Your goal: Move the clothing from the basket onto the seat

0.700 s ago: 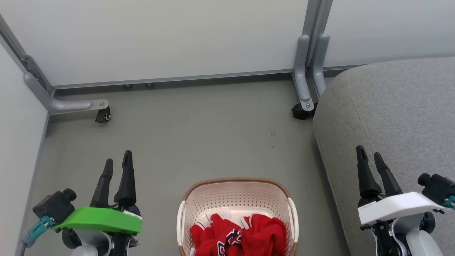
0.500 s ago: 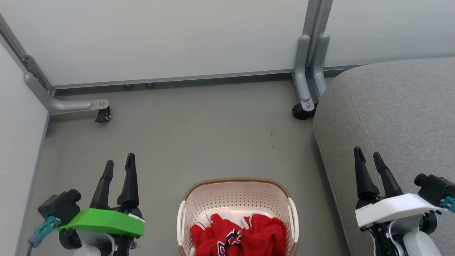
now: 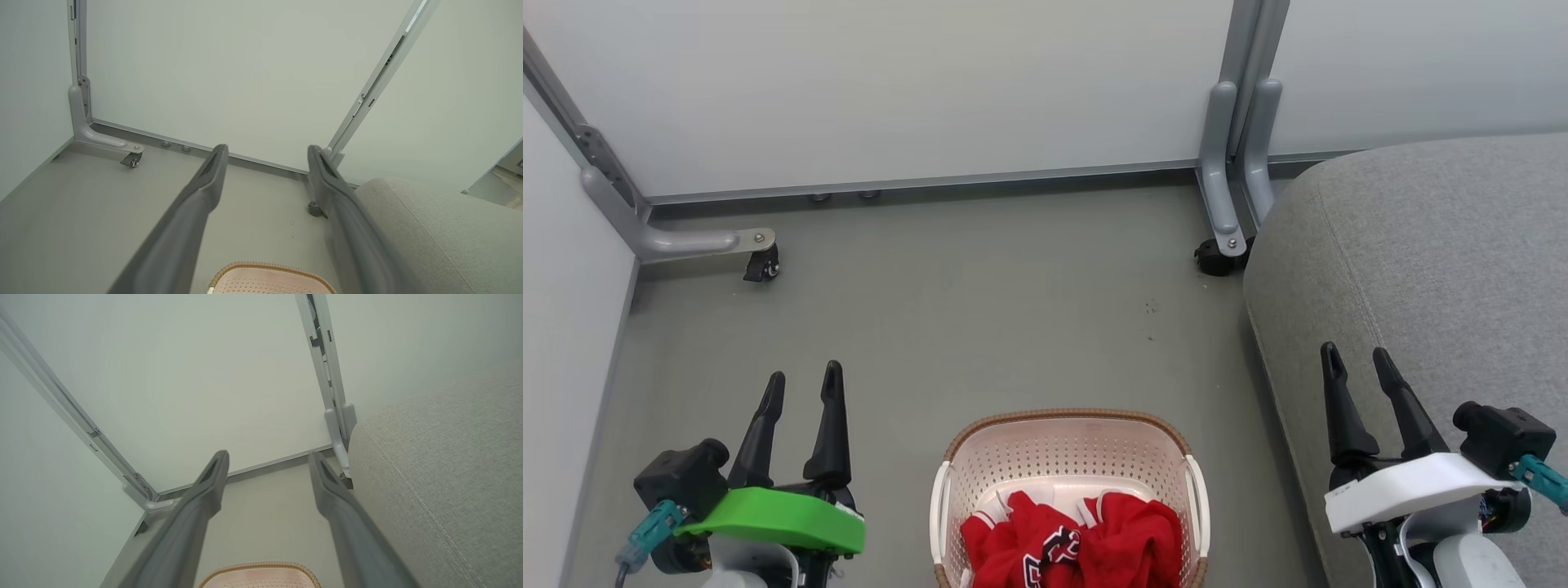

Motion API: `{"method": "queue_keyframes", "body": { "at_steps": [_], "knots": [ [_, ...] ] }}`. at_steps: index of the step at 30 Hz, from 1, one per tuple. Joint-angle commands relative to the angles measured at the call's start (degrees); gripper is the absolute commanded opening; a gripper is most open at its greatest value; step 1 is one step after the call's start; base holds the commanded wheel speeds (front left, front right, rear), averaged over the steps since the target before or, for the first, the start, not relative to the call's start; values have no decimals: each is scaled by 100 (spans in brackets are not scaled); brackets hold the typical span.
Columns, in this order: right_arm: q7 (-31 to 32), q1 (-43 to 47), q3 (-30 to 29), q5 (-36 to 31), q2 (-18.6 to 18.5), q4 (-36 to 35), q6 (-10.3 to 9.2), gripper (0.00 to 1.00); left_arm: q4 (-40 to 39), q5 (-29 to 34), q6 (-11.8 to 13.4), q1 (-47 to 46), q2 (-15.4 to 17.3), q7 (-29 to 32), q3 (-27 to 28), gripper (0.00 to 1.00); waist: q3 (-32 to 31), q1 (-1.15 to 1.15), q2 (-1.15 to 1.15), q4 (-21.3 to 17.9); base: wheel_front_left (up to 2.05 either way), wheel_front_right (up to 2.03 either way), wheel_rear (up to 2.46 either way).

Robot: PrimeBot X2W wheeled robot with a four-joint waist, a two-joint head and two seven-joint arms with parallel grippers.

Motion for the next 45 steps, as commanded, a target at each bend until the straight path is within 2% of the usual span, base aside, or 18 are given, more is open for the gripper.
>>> {"method": "queue_keyframes", "body": {
  "at_steps": [1,20,45],
  "knots": [
    [-54,33,15,-160,-37,-8,3,100,-18,162,-3,-9,1,-56,-3,100,-1,0,0,2,0,0,0],
    [-237,53,111,-975,-9,227,3,100,155,1143,-3,15,-43,-291,-25,100,1,0,0,11,0,0,0],
    [-421,145,119,-1969,73,201,2,100,514,2064,-4,19,-81,-562,10,100,21,0,0,39,0,0,0]
  ]
}}
